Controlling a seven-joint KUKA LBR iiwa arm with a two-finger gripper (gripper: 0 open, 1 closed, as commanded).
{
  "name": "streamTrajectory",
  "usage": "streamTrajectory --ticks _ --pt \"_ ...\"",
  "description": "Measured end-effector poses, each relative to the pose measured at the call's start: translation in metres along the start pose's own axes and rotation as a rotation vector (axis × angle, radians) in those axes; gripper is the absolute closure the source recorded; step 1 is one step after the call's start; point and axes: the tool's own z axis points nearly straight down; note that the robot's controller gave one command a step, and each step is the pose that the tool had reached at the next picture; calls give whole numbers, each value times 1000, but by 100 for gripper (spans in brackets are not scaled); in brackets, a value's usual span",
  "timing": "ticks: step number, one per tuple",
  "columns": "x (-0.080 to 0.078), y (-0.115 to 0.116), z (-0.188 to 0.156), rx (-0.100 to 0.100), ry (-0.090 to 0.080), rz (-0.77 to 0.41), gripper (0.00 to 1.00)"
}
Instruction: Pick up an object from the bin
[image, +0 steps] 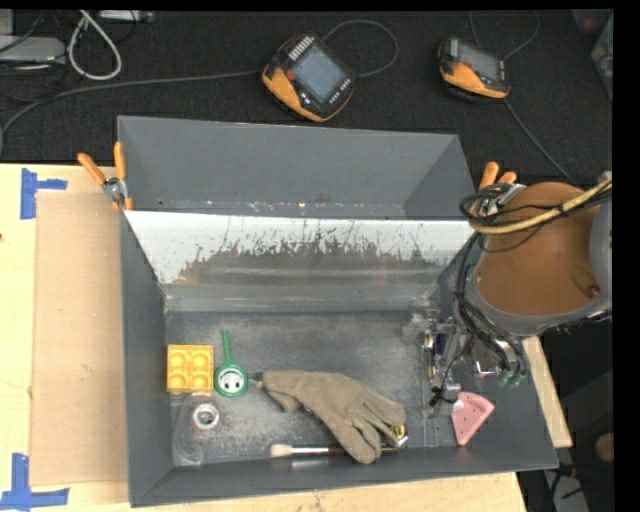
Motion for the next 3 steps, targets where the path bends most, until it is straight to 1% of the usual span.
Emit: streamTrajectory --ticks 1,2,3 --pt "-2 0 -4 1 -8 -4 0" --pt "-9 52 126 -1 -4 117 0" --pt "-8 85 49 3 -20 -65 0"
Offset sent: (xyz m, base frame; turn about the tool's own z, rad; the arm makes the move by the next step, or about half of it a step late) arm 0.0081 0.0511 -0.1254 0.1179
